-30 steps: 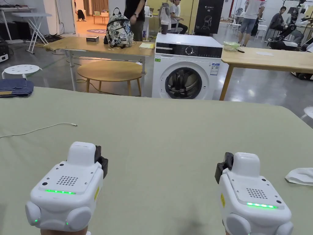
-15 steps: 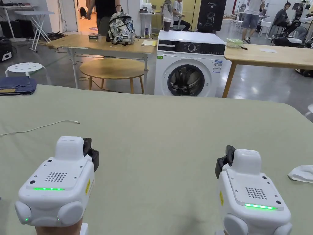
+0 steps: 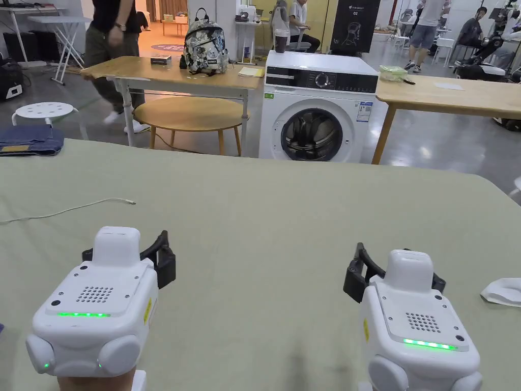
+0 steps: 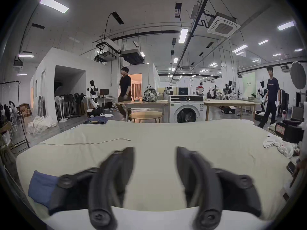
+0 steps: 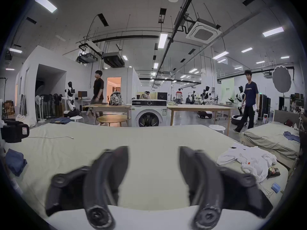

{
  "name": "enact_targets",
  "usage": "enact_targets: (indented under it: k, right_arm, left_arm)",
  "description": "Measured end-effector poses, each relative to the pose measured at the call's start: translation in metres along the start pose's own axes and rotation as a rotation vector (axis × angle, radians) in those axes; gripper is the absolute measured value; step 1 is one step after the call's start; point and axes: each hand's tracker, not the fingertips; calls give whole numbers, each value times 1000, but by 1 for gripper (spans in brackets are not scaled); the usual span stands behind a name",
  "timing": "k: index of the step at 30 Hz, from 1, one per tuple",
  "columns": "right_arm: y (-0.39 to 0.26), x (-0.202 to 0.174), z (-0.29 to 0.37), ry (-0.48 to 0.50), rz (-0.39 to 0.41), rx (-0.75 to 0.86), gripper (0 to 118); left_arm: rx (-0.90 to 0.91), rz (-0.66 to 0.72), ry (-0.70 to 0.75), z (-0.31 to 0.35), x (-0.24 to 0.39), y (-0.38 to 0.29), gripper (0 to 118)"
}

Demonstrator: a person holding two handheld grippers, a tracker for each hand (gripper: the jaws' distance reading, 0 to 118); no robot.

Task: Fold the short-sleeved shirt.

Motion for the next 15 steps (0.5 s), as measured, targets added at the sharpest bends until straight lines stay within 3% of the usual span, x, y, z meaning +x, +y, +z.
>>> enact_targets:
  k: [2,3,10,15]
  right_arm:
    - [-1,0,1,0,-9,10,91]
    - [-1,-1,1,-5,-9,16,96]
    - [6,-12,11,4,30,29,103]
    - [12,-12,13,60,-21,13,103]
  left_arm:
    - [3,8,2,1,-2,0,86]
    - [9,13,-1,2,-4,0,90]
    - [31,-15,-9,5,-6,3,90]
    - [48,5,-10,5,-11,4,90]
